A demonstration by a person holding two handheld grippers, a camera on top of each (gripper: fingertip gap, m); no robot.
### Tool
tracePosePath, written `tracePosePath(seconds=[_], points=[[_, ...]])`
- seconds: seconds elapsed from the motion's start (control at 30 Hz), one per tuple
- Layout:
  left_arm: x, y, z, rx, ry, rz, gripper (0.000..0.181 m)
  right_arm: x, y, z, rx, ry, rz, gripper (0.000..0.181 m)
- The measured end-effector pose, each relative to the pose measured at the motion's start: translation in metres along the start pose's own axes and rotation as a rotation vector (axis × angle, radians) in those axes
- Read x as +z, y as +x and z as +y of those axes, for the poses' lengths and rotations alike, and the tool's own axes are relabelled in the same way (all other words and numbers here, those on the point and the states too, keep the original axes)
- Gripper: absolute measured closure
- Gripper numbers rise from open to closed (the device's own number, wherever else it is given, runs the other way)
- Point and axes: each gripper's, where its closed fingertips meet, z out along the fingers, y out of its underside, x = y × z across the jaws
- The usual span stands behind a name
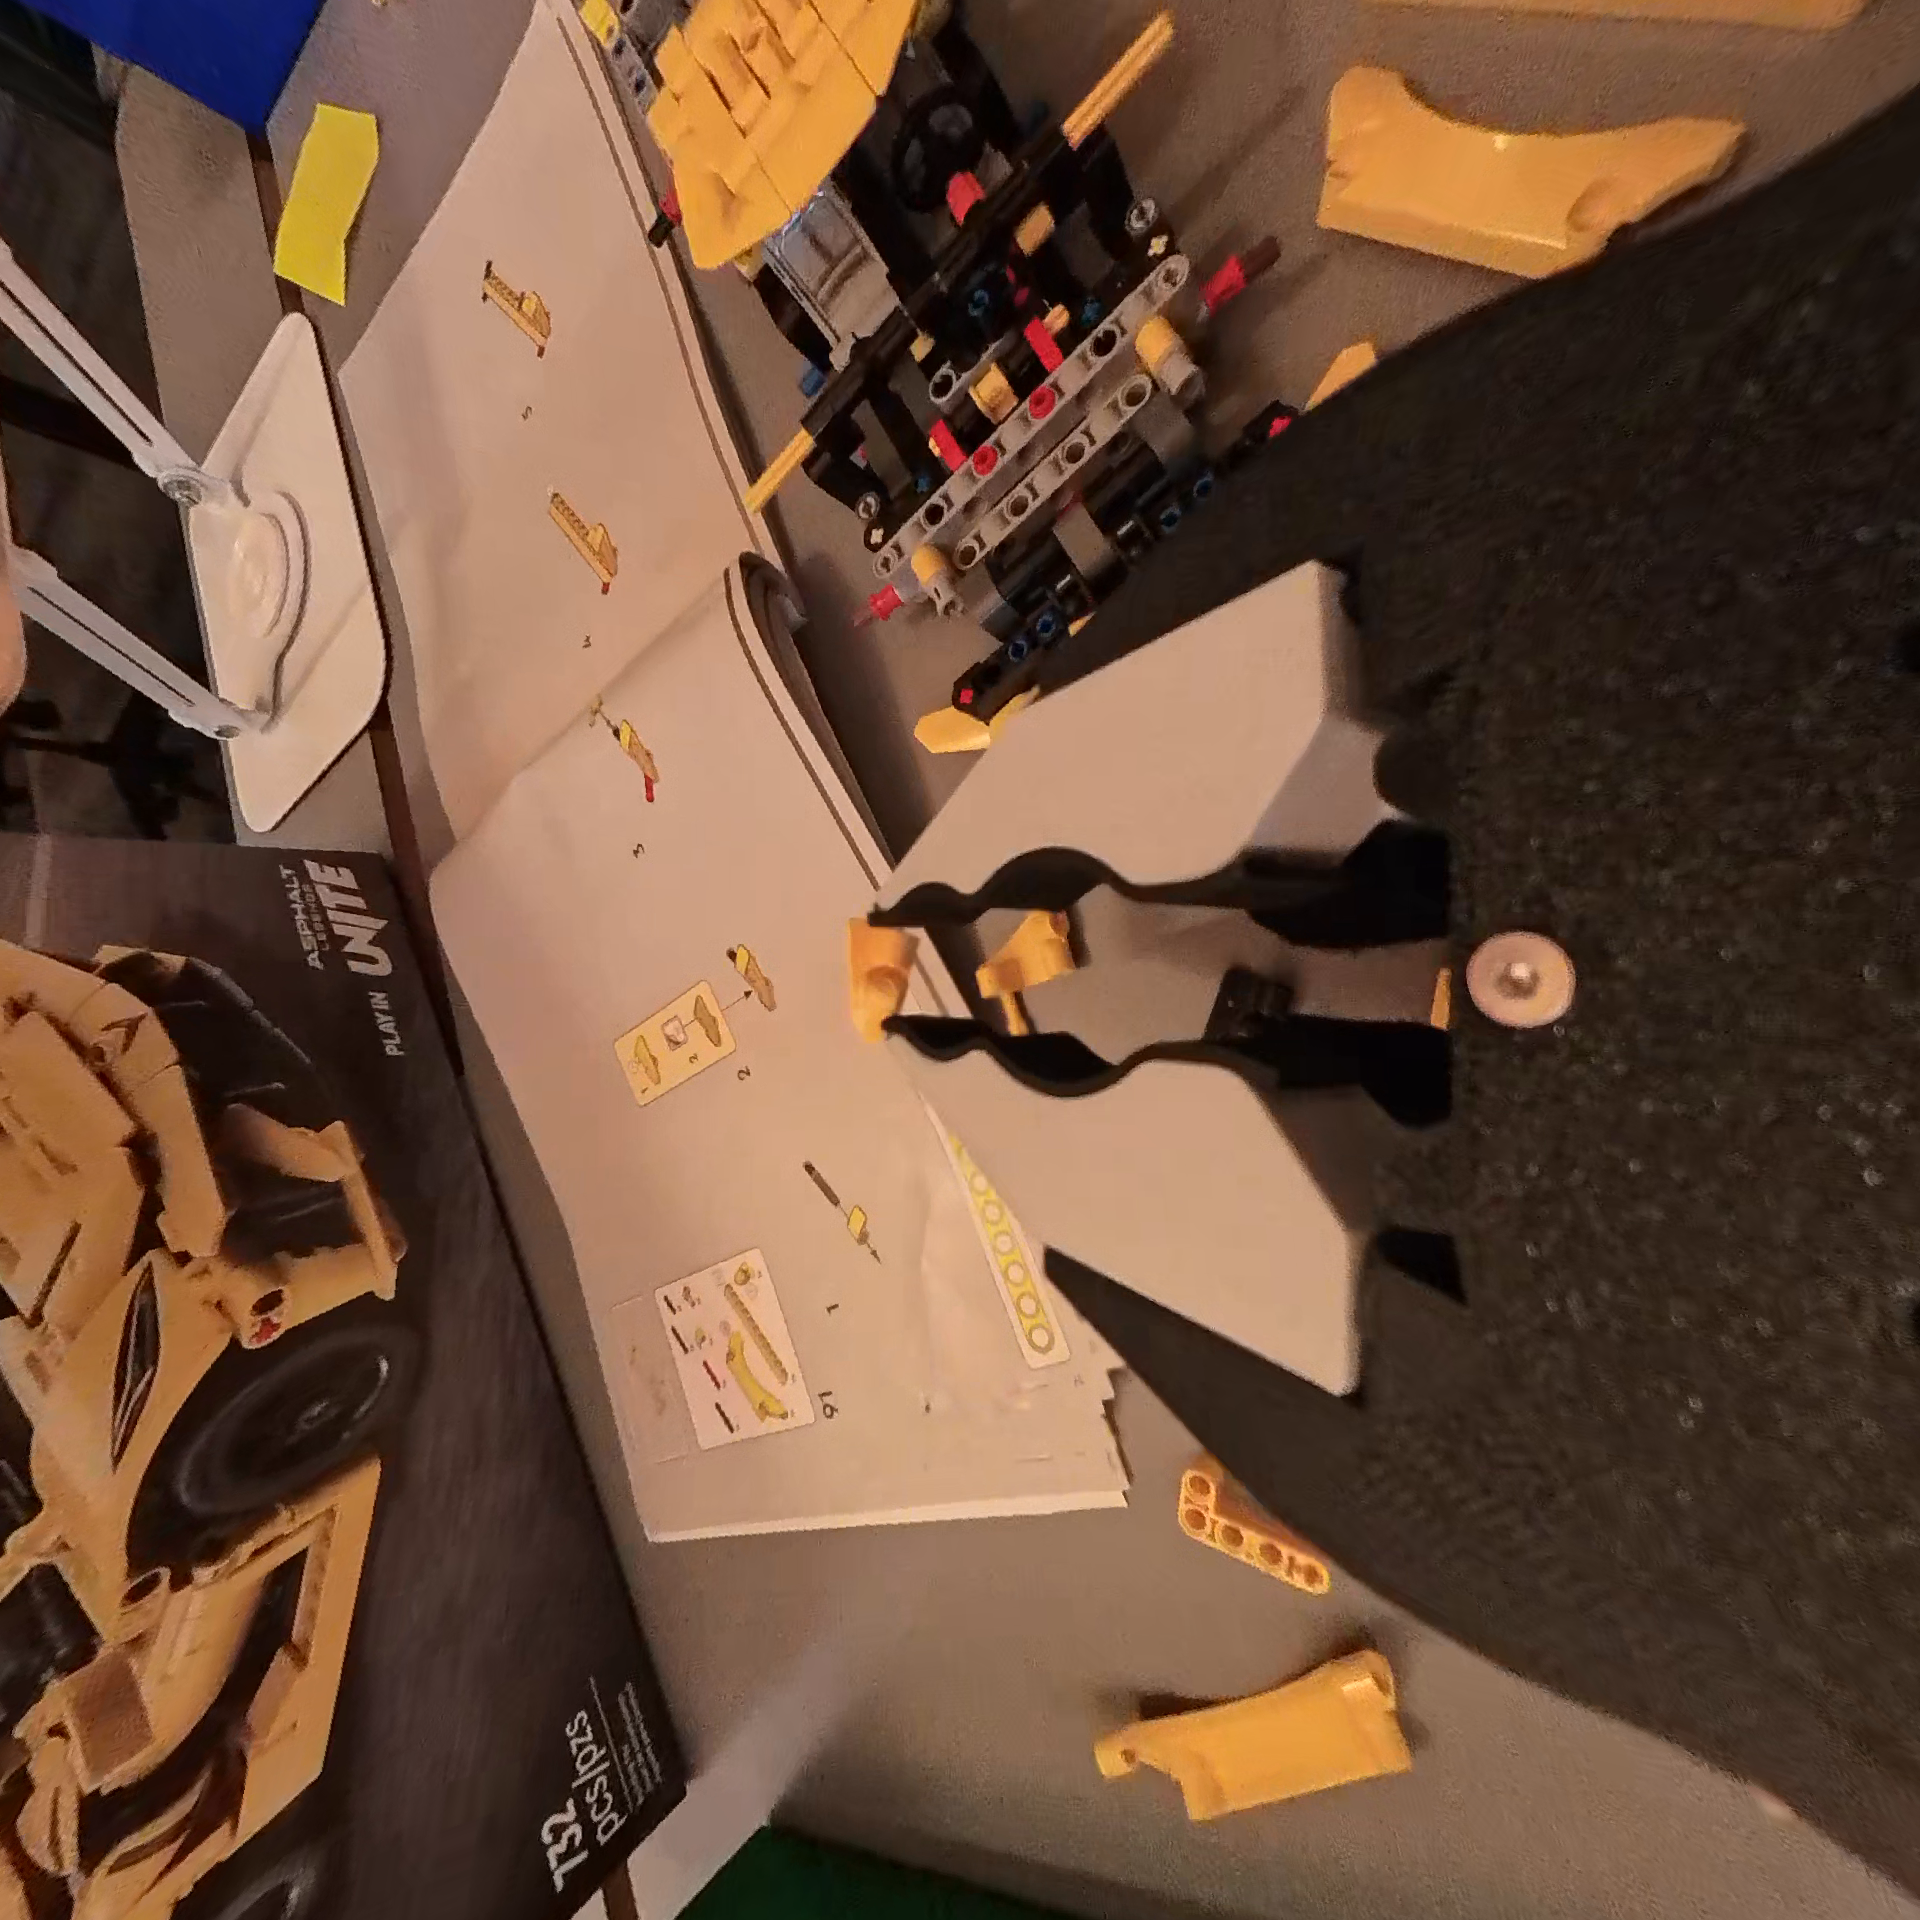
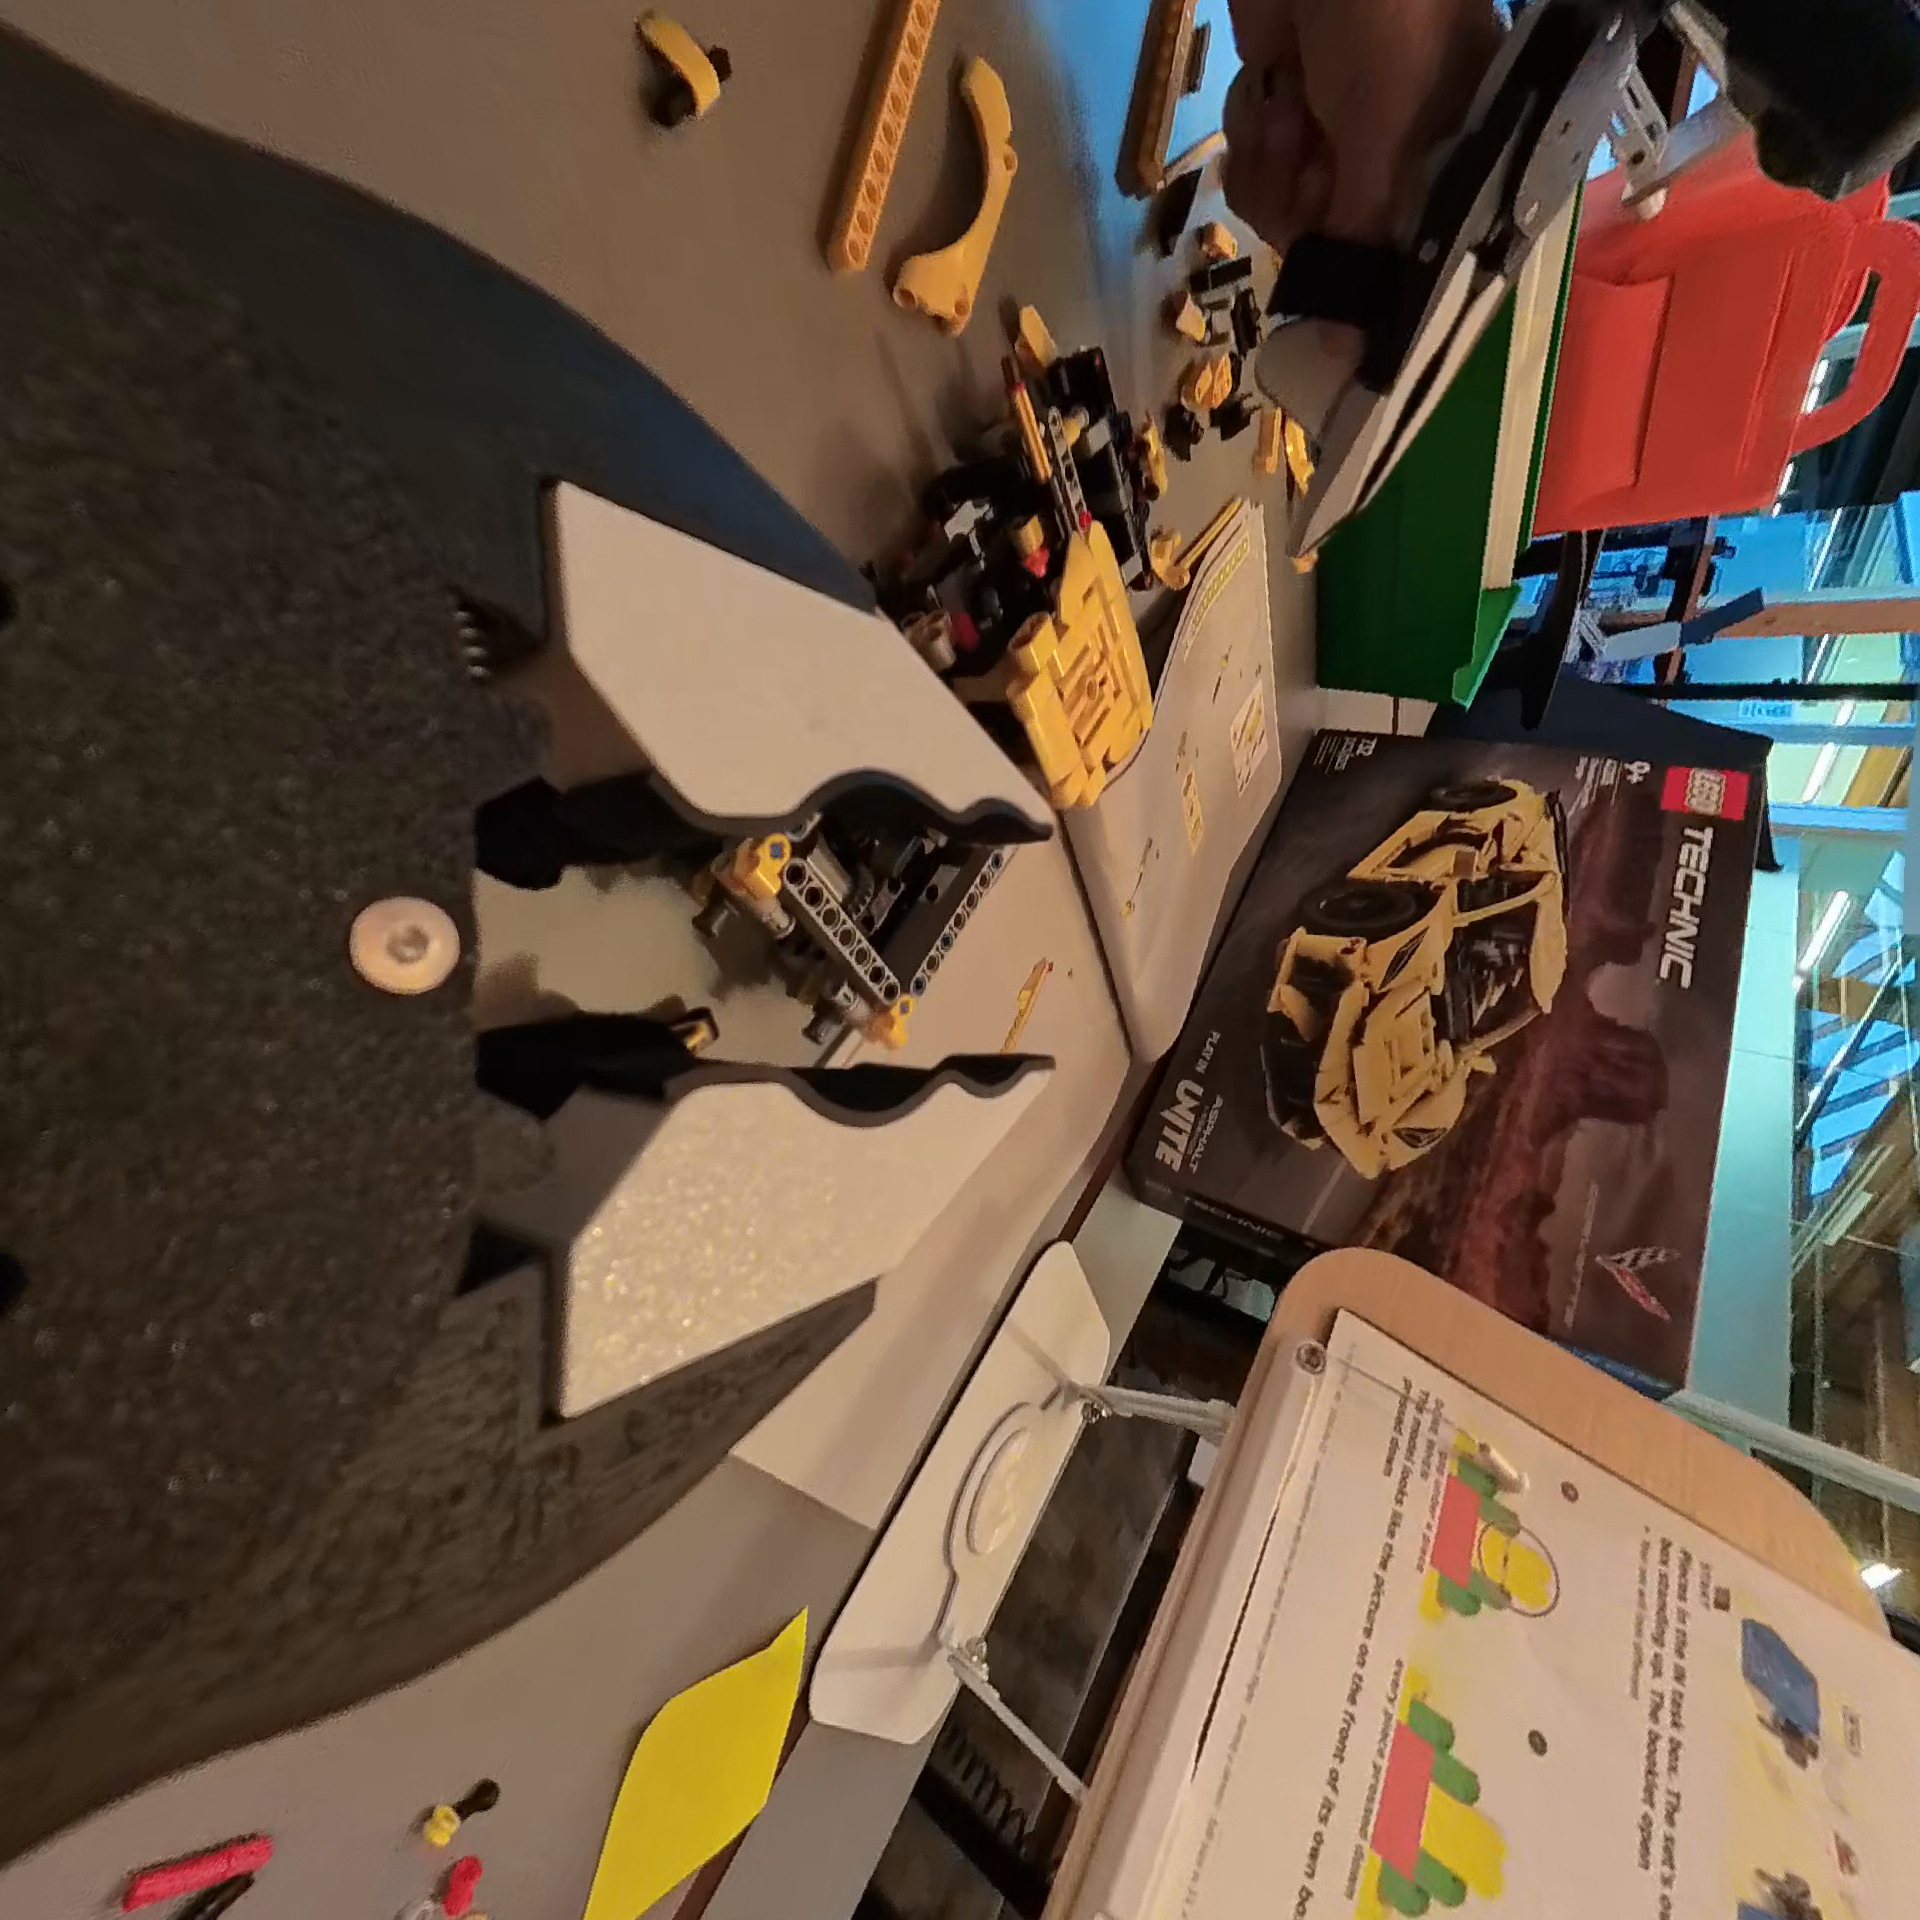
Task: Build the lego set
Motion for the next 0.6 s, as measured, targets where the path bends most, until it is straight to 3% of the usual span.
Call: tracePosePath(seconds=[0.37, 0.47, 0.6], points=[[-0.008, 0.014, -0.013, 0.002, 0.07, 0.059, 0.165, -0.002, 0.008, 0.005, -0.013, -0.021, 0.031, 0.142], [-0.023, 0.032, -0.036, -0.056, 0.216, 0.208, 0.165, -0.001, 0.002, -0.002, -0.017, 0.001, 0.017, 0.142], [-0.072, 0.056, -0.083, -0.159, 0.558, 0.506, 0.165, 0.002, -0.01, -0.014, -0.017, 0.037, -0.008, 0.142]])
